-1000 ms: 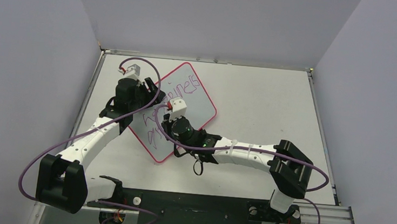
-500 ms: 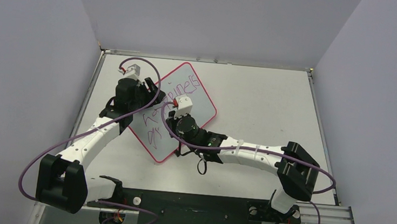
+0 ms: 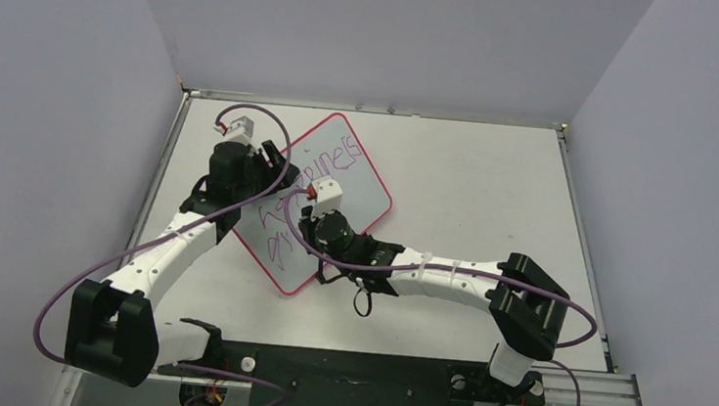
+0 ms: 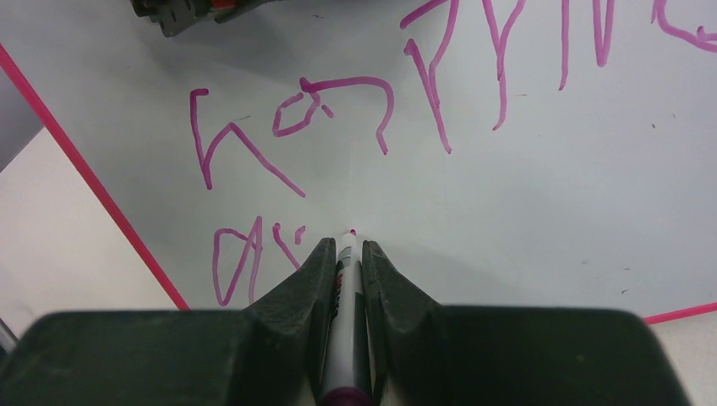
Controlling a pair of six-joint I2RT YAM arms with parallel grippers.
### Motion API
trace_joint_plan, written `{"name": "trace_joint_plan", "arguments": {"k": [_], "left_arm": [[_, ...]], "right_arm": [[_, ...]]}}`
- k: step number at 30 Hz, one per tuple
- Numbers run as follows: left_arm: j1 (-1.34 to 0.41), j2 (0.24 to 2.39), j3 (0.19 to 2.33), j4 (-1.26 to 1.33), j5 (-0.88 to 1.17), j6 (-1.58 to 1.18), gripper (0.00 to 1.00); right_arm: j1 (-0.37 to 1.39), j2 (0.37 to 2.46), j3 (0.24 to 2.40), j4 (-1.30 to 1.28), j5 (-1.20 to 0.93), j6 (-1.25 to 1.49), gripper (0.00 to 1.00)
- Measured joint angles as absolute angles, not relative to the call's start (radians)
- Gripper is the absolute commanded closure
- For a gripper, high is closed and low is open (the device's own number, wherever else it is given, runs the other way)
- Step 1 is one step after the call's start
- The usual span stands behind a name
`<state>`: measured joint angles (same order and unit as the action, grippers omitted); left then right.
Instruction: Write a sentence on the whiteboard
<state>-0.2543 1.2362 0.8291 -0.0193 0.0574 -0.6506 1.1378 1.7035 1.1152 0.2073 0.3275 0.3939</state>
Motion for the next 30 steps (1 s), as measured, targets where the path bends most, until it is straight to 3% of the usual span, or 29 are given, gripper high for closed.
{"name": "trace_joint_plan", "arguments": {"k": [20, 30], "left_arm": [[-0.254, 1.236, 0.829, -0.019, 0.056, -0.651, 0.54], [-0.254, 1.236, 0.829, -0.019, 0.056, -0.651, 0.54]], "right_arm": [[1.147, 1.679, 1.023, 0.228, 0.332, 0.429, 1.00], [1.091, 1.701, 1.151, 0.185, 0.340, 0.419, 1.00]]}}
